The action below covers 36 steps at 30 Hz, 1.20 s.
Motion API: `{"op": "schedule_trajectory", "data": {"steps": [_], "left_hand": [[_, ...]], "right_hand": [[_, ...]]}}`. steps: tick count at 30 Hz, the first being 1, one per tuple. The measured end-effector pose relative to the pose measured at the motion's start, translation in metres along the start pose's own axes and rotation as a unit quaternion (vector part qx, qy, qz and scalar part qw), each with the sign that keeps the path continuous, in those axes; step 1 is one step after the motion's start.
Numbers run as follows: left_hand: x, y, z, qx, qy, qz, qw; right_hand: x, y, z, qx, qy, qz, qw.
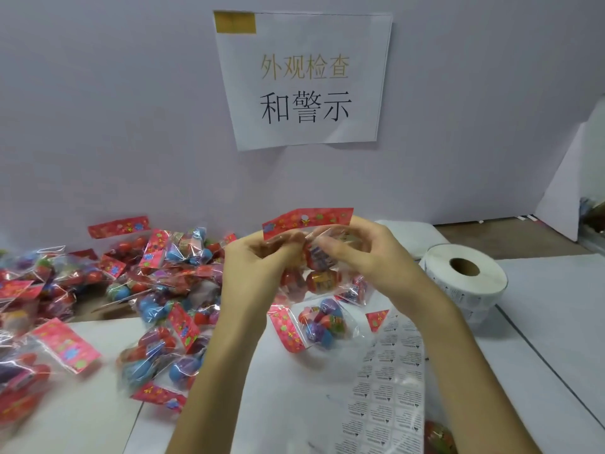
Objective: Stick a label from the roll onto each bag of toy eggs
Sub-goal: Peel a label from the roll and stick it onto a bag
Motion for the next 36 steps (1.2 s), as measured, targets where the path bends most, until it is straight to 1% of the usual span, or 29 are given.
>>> {"op": "schedule_trajectory", "data": {"steps": [4, 8, 12, 14, 16, 17, 18, 20, 21, 23, 24, 26, 29, 31, 33, 36], "left_hand": [[0.003, 0.000, 0.001, 0.010, 0.017, -0.012, 1.000], [0.006, -0.004, 0.003, 0.016, 0.024, -0.015, 0.999], [0.008, -0.004, 0.005, 0.010, 0.032, -0.004, 0.999], [0.004, 0.001, 0.004, -0.033, -0.001, 0.033, 0.999], [-0.002, 0.011, 0.001, -0.109, -0.050, 0.103, 0.987], [-0.008, 0.013, -0.001, -0.133, -0.073, 0.122, 0.981], [-0.012, 0.012, -0.003, -0.133, -0.094, 0.129, 0.978], [-0.019, 0.002, -0.005, -0.099, -0.126, 0.146, 0.976], [-0.020, -0.004, -0.006, -0.079, -0.133, 0.151, 0.976], [-0.022, -0.014, -0.008, -0.058, -0.148, 0.159, 0.974], [-0.023, -0.018, -0.010, -0.059, -0.155, 0.164, 0.973], [-0.022, -0.019, -0.011, -0.070, -0.161, 0.167, 0.970], [-0.019, -0.007, -0.009, -0.112, -0.145, 0.142, 0.973], [-0.012, 0.003, -0.003, -0.115, -0.111, 0.106, 0.981], [-0.004, 0.008, 0.003, -0.083, -0.067, 0.044, 0.993], [0.007, 0.008, 0.008, -0.028, -0.004, -0.057, 0.998]], "right_hand": [[0.002, 0.004, 0.001, -0.001, 0.014, -0.006, 1.000], [0.000, 0.007, 0.005, -0.040, 0.019, 0.011, 0.999], [0.000, 0.011, 0.006, -0.056, 0.021, 0.009, 0.998], [-0.002, 0.016, 0.006, -0.097, 0.030, -0.005, 0.995], [-0.003, 0.024, 0.005, -0.163, 0.047, -0.022, 0.985], [-0.002, 0.027, 0.004, -0.193, 0.056, -0.023, 0.979], [-0.001, 0.030, 0.003, -0.215, 0.061, -0.018, 0.974], [0.000, 0.031, 0.001, -0.236, 0.061, 0.007, 0.970], [0.001, 0.029, 0.001, -0.235, 0.058, 0.029, 0.970], [0.006, 0.018, 0.001, -0.208, 0.054, 0.088, 0.973], [0.009, 0.011, 0.002, -0.188, 0.057, 0.109, 0.974], [0.017, -0.002, 0.002, -0.154, 0.070, 0.113, 0.979], [0.025, -0.017, 0.001, -0.079, 0.088, 0.099, 0.988], [0.030, -0.020, 0.000, -0.047, 0.098, 0.084, 0.991], [0.033, -0.014, -0.002, -0.068, 0.120, 0.071, 0.988], [0.031, 0.001, -0.003, -0.160, 0.139, -0.009, 0.977]]}}
Point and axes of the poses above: each hand's wrist, its own z-axis towards the middle knuckle, its own y-axis out of the back of the hand, x = y × z, the point moved 7 cm from there along z, towards the middle knuckle, and after that the axes turned 13 degrees about z, right-handed, at the moved point
